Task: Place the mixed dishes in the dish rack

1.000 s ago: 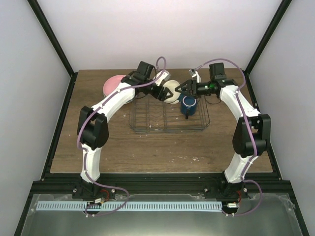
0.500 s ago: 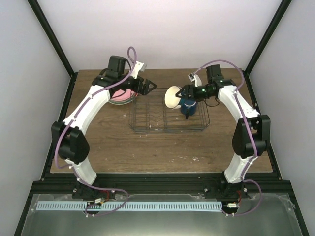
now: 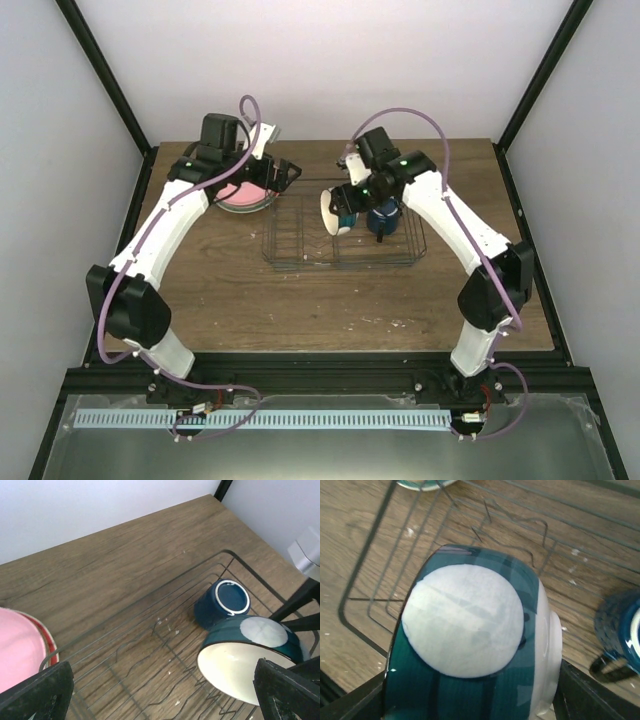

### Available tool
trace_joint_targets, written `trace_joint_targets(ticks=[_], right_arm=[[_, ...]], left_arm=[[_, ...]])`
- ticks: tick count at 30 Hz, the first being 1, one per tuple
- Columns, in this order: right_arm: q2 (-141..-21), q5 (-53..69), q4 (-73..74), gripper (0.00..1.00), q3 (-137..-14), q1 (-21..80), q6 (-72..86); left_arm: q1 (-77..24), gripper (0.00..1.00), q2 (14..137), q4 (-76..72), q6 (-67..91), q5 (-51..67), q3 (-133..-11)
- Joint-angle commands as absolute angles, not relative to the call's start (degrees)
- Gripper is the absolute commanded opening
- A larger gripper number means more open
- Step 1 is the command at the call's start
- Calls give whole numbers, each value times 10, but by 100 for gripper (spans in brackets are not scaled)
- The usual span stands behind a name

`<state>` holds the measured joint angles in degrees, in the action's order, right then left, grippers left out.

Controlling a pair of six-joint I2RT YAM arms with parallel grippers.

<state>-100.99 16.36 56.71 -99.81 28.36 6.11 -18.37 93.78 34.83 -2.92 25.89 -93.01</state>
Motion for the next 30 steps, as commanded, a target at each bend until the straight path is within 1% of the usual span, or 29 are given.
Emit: trace_joint_targets(ticks=[1,5,11,14,22,28,29,30], right_arm=[[-1026,-16,664,68,-1042,325,110],[-1044,-115,716,69,-1032,355,163],[-1055,-259,736,69,-1017,390,237],[-1079,-304,762,69,-1011,395,258],[-1127,-370,752,70,-979,400,266],[-1160,-398,754,76,-989,402,264],[-1164,-398,754,79,-992,403,262],[-1166,-399,755,86,-994,404,261]], left_arm=[[-176,100,902,352,-40,253,-905],[-174,100,889,339,-38,262,-876],[-174,100,873,331,-35,275,-858],[-174,100,871,329,-36,277,-857],[-174,100,870,322,-34,283,-852],[-174,100,872,322,-37,277,-851],[-174,100,873,322,-37,277,-850],[-173,100,873,322,-38,276,-851]])
